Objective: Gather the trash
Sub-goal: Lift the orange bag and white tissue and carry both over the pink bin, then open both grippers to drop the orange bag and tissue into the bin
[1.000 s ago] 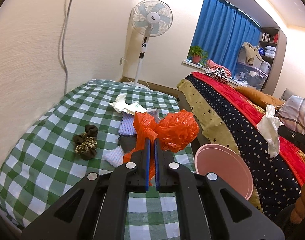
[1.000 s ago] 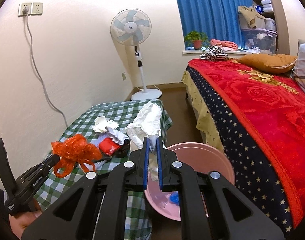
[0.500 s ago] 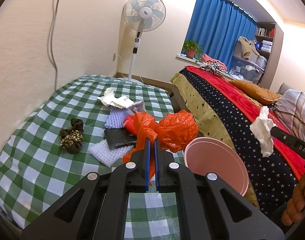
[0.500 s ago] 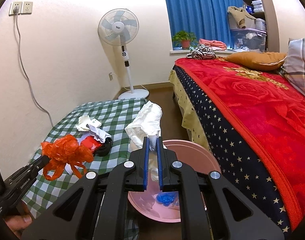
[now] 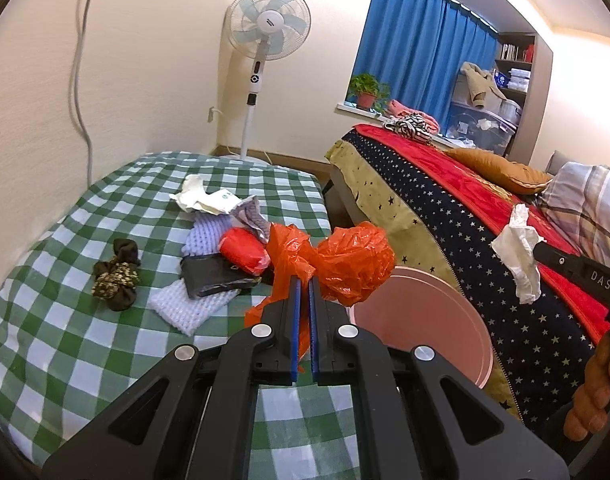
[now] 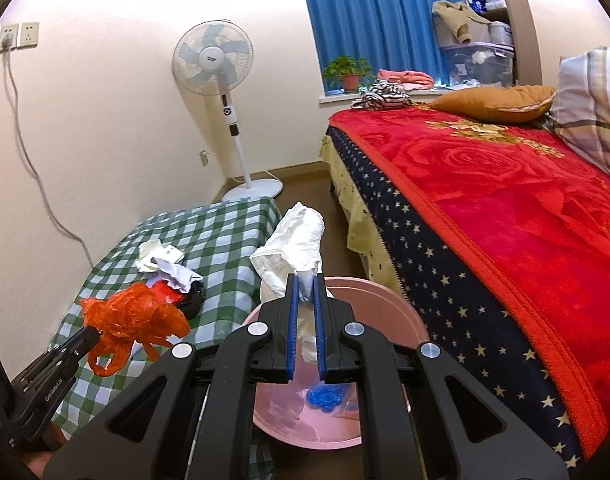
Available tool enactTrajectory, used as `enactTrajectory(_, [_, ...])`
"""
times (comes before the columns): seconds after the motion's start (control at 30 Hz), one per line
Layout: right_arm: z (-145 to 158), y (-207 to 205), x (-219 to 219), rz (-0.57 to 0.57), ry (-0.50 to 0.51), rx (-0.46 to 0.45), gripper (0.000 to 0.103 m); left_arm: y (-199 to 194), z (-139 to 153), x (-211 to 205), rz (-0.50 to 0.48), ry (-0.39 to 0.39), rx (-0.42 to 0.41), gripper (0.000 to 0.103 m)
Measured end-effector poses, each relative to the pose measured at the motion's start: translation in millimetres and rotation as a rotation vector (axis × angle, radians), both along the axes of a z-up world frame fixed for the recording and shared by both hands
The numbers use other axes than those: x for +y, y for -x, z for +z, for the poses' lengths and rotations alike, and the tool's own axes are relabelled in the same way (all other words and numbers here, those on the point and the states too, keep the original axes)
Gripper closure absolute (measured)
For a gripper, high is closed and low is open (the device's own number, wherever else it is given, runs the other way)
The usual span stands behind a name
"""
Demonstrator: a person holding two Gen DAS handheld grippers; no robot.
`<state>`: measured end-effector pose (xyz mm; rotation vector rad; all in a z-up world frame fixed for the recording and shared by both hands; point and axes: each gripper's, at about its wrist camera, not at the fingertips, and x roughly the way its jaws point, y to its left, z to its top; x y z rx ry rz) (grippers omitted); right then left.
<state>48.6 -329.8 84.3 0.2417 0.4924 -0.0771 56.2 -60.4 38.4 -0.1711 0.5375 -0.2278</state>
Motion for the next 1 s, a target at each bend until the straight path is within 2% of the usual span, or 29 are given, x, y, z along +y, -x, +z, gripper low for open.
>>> enactTrajectory(0.47, [-8, -15, -13, -0.050, 0.006, 0.039, 0.095, -21, -7, -49, -0.095, 0.009, -0.013, 0.099])
enactTrajectory(1.0, [-21, -32, -25, -0.102, -0.018, 0.087, 0.095, -49, -35, -86, -0.160, 0.000, 0.038, 0.099])
